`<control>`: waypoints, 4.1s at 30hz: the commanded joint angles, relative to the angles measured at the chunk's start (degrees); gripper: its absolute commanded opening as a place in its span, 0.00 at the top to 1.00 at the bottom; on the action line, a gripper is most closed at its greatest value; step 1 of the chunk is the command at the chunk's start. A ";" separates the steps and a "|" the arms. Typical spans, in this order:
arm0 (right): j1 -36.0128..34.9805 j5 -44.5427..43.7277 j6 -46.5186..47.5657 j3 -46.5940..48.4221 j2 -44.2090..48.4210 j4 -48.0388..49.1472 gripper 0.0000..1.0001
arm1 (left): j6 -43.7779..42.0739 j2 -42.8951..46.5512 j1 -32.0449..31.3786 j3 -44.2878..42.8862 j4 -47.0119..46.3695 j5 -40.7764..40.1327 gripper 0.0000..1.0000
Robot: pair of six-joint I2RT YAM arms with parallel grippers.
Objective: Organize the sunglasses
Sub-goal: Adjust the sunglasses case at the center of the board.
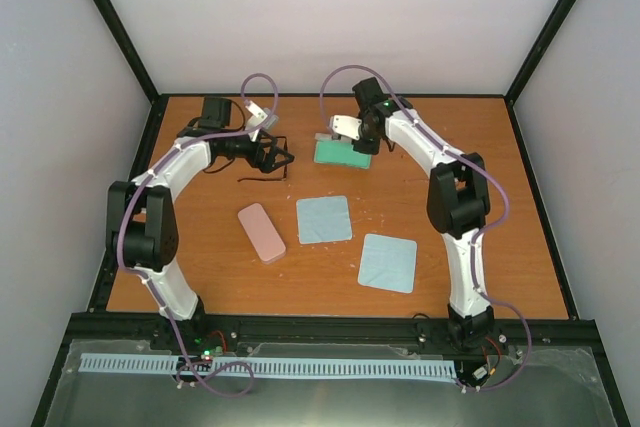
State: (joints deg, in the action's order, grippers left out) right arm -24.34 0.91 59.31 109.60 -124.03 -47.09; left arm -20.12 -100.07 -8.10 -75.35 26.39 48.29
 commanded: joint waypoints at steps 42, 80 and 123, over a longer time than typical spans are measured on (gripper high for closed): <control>0.46 -2.99 -14.77 -8.12 14.87 18.69 0.55 | -6.24 -3.07 -2.45 -0.42 -0.14 -5.77 0.09; -6.60 5.55 -38.04 -3.81 -8.91 17.23 0.97 | -2.99 -2.23 -3.15 3.38 -3.71 -7.07 0.08; -7.13 -2.14 -43.30 -33.53 26.31 28.49 0.92 | -5.26 -3.23 -6.43 2.69 -1.02 -8.30 0.02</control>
State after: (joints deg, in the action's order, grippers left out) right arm -30.63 -2.61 23.90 77.43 -106.61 -21.87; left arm -22.52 -103.22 -13.10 -71.24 23.27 41.01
